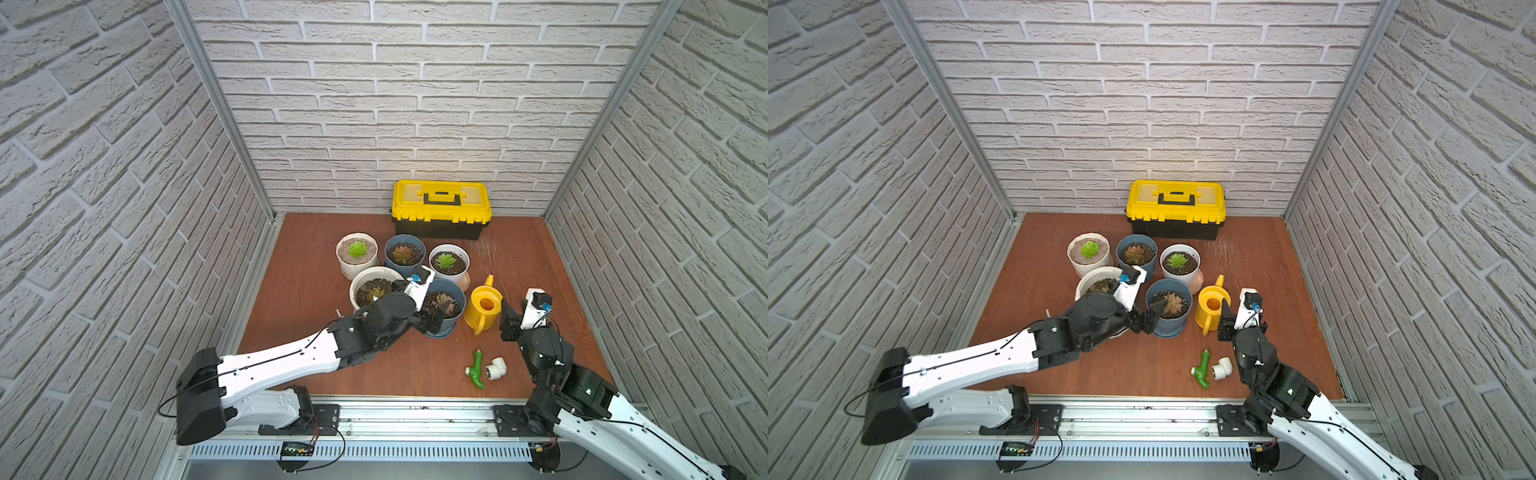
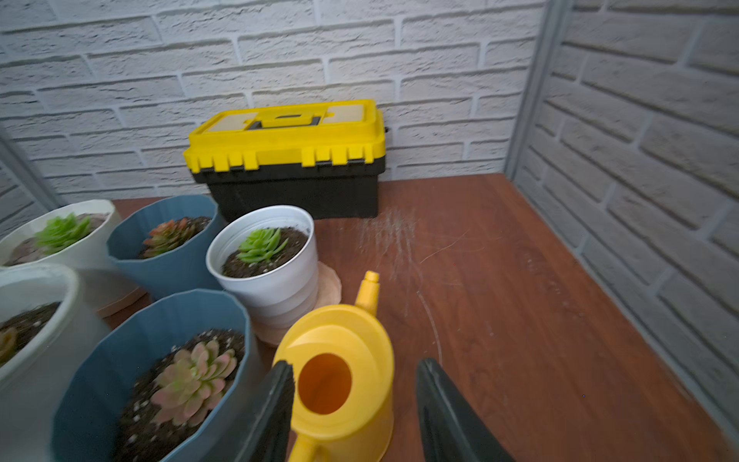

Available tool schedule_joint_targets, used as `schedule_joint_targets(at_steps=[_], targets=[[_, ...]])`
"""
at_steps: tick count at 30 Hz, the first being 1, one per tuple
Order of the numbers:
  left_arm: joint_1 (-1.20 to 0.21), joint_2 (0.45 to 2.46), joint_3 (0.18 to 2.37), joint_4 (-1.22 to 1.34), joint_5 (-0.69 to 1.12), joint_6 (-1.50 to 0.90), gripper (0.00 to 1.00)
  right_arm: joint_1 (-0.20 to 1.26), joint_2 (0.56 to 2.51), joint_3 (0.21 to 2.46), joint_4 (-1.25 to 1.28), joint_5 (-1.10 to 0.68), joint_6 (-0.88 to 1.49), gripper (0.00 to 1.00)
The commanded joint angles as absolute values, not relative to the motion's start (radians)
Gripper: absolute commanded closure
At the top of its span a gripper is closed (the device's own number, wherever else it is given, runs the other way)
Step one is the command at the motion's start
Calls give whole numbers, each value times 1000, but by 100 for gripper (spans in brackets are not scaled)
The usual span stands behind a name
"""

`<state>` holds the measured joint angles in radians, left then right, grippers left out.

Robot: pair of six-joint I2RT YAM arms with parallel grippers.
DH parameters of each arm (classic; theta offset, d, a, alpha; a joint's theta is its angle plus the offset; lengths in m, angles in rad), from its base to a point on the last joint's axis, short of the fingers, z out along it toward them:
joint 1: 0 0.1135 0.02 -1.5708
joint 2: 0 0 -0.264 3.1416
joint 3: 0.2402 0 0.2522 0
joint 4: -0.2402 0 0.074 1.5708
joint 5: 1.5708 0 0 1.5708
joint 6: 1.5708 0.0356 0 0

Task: Water the succulent around the soil edge
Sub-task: Pick up the watering can from the center of the board.

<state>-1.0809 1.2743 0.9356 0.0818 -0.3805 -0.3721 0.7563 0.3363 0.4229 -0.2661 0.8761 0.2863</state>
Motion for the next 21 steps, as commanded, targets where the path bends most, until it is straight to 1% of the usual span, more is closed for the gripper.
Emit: schedule_joint_targets(at_steps=[1, 5, 9, 10, 12, 13, 17, 19, 20, 21], targets=[[-1125, 1388, 1011, 170, -444, -286, 2, 753, 270, 387, -191, 1090, 236, 49], [-1150, 1541, 1078, 216, -401, -298, 2, 754, 134, 331, -227, 1145, 310, 50], [-1178, 1691, 1178, 207, -372, -306, 7, 755, 37, 320, -266, 1150, 356, 55], [-1185, 1719, 1201, 196, -343, -311, 7, 753, 27, 318, -268, 1151, 361, 56], [-1192, 1772, 1241, 179, -336, -332, 8, 753, 16, 315, -268, 1153, 372, 49], [-1192, 1791, 1251, 177, -335, -344, 8, 752, 15, 314, -267, 1151, 379, 49], [-1191, 1848, 1286, 155, -341, -381, 8, 753, 20, 320, -283, 1157, 424, 55], [-1192, 1870, 1305, 136, -343, -393, 8, 753, 19, 328, -304, 1154, 451, 56], [-1192, 1882, 1313, 129, -347, -403, 8, 752, 17, 329, -306, 1151, 455, 56], [-1192, 1891, 1317, 125, -348, -412, 8, 753, 17, 330, -301, 1145, 453, 43]])
